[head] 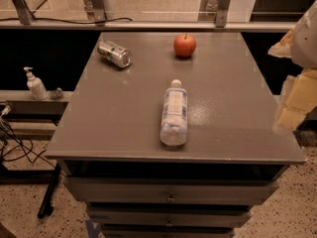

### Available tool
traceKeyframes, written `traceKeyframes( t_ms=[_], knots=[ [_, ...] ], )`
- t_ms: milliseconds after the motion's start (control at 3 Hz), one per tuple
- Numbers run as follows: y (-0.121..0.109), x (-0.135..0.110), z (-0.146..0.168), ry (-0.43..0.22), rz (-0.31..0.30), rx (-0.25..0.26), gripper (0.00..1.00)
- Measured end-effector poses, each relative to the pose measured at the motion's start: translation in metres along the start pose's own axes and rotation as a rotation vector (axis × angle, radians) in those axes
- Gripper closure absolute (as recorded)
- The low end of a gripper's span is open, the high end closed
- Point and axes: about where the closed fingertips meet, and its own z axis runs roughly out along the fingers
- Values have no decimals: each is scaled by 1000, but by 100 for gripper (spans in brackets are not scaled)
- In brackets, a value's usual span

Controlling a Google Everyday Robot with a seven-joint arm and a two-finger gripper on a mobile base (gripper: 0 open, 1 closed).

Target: Place blue plastic bottle upright

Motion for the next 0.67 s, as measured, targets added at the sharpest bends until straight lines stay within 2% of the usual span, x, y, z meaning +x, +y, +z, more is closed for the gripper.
traceKeyframes(
  t_ms=[667],
  knots=[
    [-3, -6, 4, -24, -24, 2, 0]
  ],
)
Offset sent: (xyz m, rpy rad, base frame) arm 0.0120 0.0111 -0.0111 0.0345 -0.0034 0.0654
